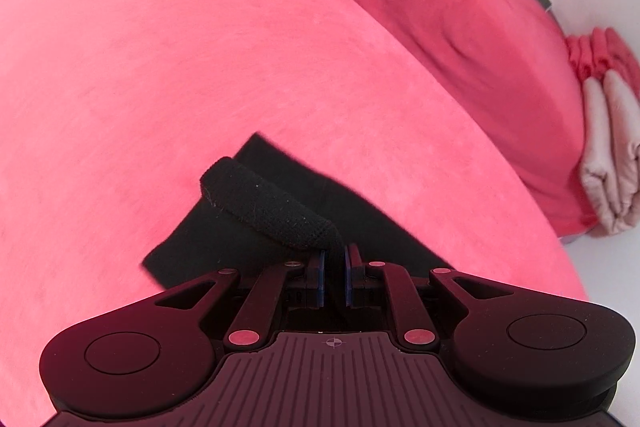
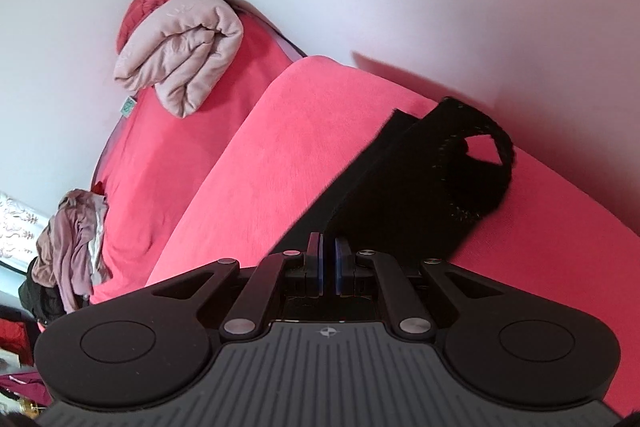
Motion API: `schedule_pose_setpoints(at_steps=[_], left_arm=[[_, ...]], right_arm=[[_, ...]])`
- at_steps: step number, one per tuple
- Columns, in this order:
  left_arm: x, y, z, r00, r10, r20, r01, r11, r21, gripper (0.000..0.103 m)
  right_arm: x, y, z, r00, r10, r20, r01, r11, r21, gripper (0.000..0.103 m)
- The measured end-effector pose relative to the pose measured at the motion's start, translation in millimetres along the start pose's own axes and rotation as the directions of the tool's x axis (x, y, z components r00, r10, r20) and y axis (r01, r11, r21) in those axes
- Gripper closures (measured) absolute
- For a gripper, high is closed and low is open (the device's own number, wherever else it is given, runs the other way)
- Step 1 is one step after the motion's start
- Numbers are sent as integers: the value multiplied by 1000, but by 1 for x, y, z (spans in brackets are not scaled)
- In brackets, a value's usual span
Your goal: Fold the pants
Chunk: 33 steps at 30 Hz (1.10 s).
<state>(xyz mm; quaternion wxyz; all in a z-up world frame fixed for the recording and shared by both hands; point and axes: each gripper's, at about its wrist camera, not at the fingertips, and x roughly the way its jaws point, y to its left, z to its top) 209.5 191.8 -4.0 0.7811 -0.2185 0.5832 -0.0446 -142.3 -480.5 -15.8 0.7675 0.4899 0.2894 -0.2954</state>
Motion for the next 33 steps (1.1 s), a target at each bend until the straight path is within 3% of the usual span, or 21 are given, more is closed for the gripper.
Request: schedule_pose_setpoints(at_steps=[8, 14, 16, 18, 19, 20, 22, 24, 26, 29, 30, 33], left_arm=[[36, -37, 30, 999, 43, -23, -41, 997, 72, 30], [44, -39, 37, 998, 56, -23, -54, 995, 84, 31], [45, -36, 34, 998, 58, -26, -55, 995, 89, 31], [45, -33, 30, 998, 57, -25, -54, 994, 91, 31], [44, -32, 28, 998, 56, -24, -53, 995, 90, 31], [44, -31, 28, 998, 54, -24, -52, 995, 86, 32], [42, -29, 26, 998, 50, -25, -48, 996, 79, 32], [39, -29, 25, 999, 48, -22, -46, 995, 85, 32], [37, -29, 23, 998, 51, -22, -48, 995, 92, 32], [38, -28, 23, 998, 53, -20, -51, 994, 99, 32], [38, -27, 23, 998, 55, -20, -53, 994, 97, 32], [37, -27, 20, 998, 65, -18, -63, 993, 95, 32]], right_arm=[[47, 2, 15, 999, -49, 0, 49, 999, 18, 95], [52, 2, 28, 998, -63, 11, 62, 998, 17, 100], [47, 6, 26, 998, -55, -19, 55, 998, -32, 94], [44, 9, 24, 994, -99, -47, 96, 993, -63, 73], [42, 10, 24, 991, -118, -56, 113, 991, -78, 56], [41, 13, 23, 990, -131, -54, 124, 987, -106, 51], [37, 23, 23, 982, -186, -20, 178, 964, -200, 50], [32, 42, 16, 980, -199, 31, 195, 902, -384, 47], [34, 61, 2, 985, -173, 19, 151, 796, -586, 38], [40, 91, -31, 989, -104, -107, -25, 592, -806, 37], [43, 101, -44, 986, -100, -131, -63, 503, -862, 36], [60, 120, -66, 975, -118, -186, -140, 321, -937, 34]])
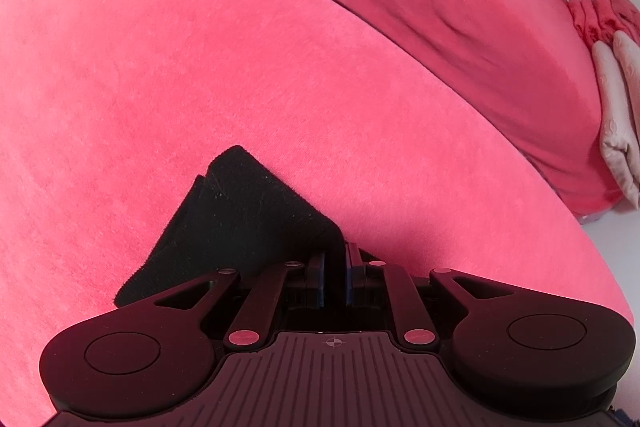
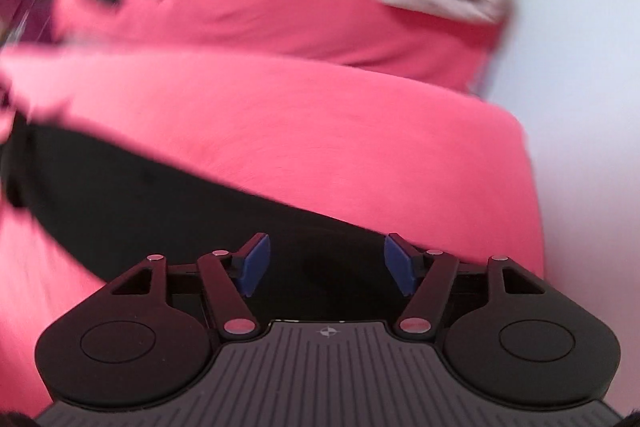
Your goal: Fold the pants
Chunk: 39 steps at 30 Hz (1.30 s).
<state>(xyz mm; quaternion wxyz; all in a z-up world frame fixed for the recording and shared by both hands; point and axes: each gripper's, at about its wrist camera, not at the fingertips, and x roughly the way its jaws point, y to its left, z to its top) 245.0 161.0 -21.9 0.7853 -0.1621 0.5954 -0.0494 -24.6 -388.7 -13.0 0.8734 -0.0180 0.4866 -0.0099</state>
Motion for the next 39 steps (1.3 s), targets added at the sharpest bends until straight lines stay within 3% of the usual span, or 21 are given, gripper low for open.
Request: schedule_pose_setpoints(at_steps=[3, 6, 8, 9, 12, 14, 22, 29, 34, 37, 39], left_arm=[[-2, -3, 0, 1000, 7, 1, -7, 1000, 5, 32], [-2, -4, -1, 1000, 10, 2, -10, 1000, 5, 32], [-3, -4, -2, 1000, 11, 2, -11, 1000, 0, 32], [-3, -4, -2, 1000, 10, 2, -10, 1000, -3, 32], [-3, -3, -2, 1000, 9, 3, -9, 1000, -8, 32], [-4, -4, -1, 1000, 3, 9, -3, 1000, -10, 32], [-19, -4, 3, 999, -24, 45, 24, 1000, -4, 31], [-17, -10, 17, 997, -42, 65, 43, 999, -14, 31], [8, -13, 20, 1000, -6, 20, 6, 1000, 4, 31], [15, -10, 17, 1000, 0, -6, 0, 1000, 3, 14], [5, -5, 15, 999, -47, 6, 47, 999, -12, 8]], right_arm=[[18, 10, 12, 998, 18, -56, -24, 994, -111, 34], [33, 7, 20, 995, 31, -99, -44, 989, -140, 40], [40, 3, 20, 988, 52, -148, -72, 989, -128, 59], [41, 5, 19, 985, 58, -162, -80, 987, -137, 64], [42, 7, 12, 985, 19, -169, -49, 984, -173, 94], [39, 4, 9, 988, 20, -150, -44, 986, -159, 96], [8, -6, 14, 1000, -16, -1, 15, 992, -122, 97], [13, -13, 16, 999, -46, 23, 48, 996, -81, 97], [32, -16, 13, 997, -74, 4, 75, 996, -50, 97], [45, -10, 10, 988, -147, -40, 144, 988, -54, 78], [40, -12, 8, 988, -155, -14, 154, 988, -20, 76]])
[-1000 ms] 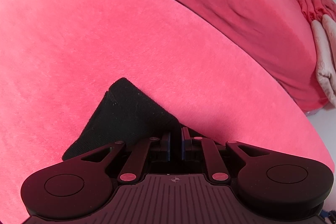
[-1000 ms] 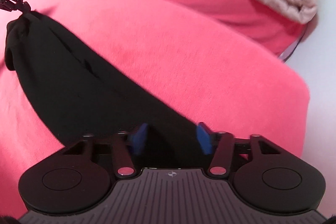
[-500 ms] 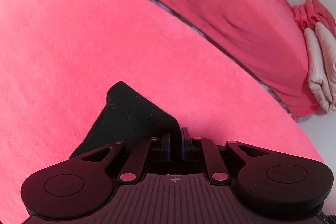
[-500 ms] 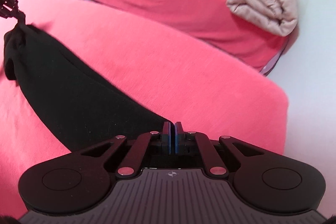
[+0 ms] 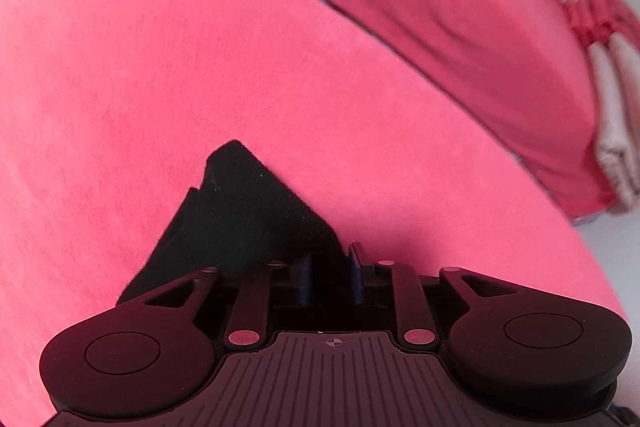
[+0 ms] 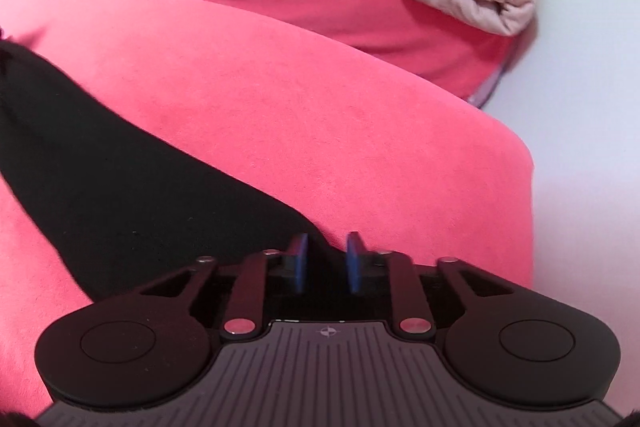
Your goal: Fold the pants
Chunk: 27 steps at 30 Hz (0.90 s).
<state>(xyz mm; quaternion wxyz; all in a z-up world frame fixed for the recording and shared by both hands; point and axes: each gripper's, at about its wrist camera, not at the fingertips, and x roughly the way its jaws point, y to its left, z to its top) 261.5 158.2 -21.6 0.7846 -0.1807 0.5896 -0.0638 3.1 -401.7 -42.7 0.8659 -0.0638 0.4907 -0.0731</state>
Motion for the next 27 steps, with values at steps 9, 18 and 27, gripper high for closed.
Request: schedule_pose_setpoints(at_steps=[9, 18, 27], left_arm=[[-64, 60, -18, 989, 50, 141, -53, 998, 19, 0], [-29, 76, -37, 994, 17, 108, -23, 999, 46, 0], [-25, 68, -48, 991, 36, 131, -61, 979, 195, 4]], right_arm=[[-55, 5, -25, 991, 4, 136, -30, 982, 188, 59], [-65, 149, -27, 828, 535, 167, -552, 830, 77, 38], [-19, 254, 15, 725, 657, 207, -683, 724, 94, 37]])
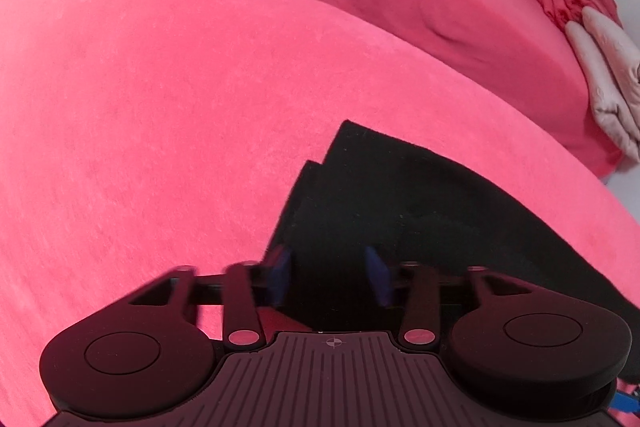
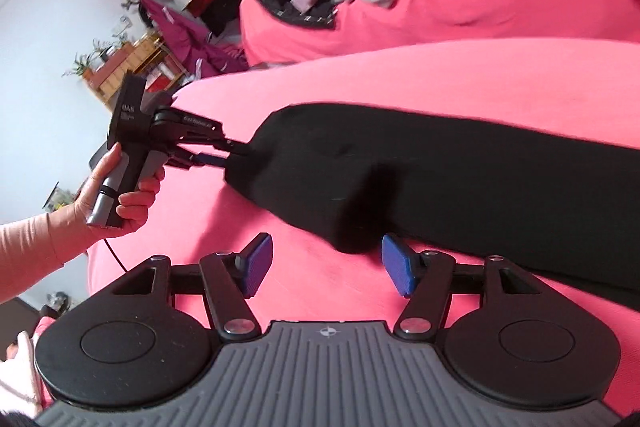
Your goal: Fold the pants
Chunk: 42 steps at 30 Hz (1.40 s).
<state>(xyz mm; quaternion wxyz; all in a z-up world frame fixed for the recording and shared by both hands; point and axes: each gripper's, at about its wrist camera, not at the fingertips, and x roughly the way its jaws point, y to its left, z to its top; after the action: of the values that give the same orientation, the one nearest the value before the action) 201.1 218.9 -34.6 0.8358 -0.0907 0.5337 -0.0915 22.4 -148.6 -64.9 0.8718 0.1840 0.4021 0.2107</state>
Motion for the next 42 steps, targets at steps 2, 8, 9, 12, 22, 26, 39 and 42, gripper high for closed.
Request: schedule_pose_setpoints(at_steps=[2, 8, 9, 12, 22, 26, 39, 42], left_arm=[[-1, 5, -1, 1000, 10, 7, -10, 1000, 5, 21], [-23, 15, -8, 998, -24, 56, 26, 999, -35, 33], [-27, 15, -10, 998, -30, 62, 33, 999, -35, 33], [-39, 19, -15, 996, -47, 73, 50, 998, -49, 33], [-43, 72, -36, 999, 7, 34, -1, 985, -173, 52], [-49, 62, -30, 999, -15, 52, 21, 991, -130, 14], [8, 9, 5, 998, -67, 13, 67, 997, 27, 0], [14, 2, 3, 999, -34, 14, 33, 998, 50, 10]], right_arm=[[19, 5, 3, 999, -32, -16, 32, 999, 1, 37], [41, 7, 5, 994, -105, 19, 103, 993, 55, 52], [45, 8, 5, 994, -106, 14, 105, 993, 62, 65], [37, 13, 2, 995, -97, 16, 96, 995, 38, 85], [26, -11, -25, 993, -107, -45, 111, 989, 96, 92], [16, -11, -22, 997, -78, 26, 73, 987, 142, 44], [39, 6, -9, 996, -81, 44, 76, 992, 99, 35], [41, 9, -7, 995, -92, 35, 89, 993, 76, 35]])
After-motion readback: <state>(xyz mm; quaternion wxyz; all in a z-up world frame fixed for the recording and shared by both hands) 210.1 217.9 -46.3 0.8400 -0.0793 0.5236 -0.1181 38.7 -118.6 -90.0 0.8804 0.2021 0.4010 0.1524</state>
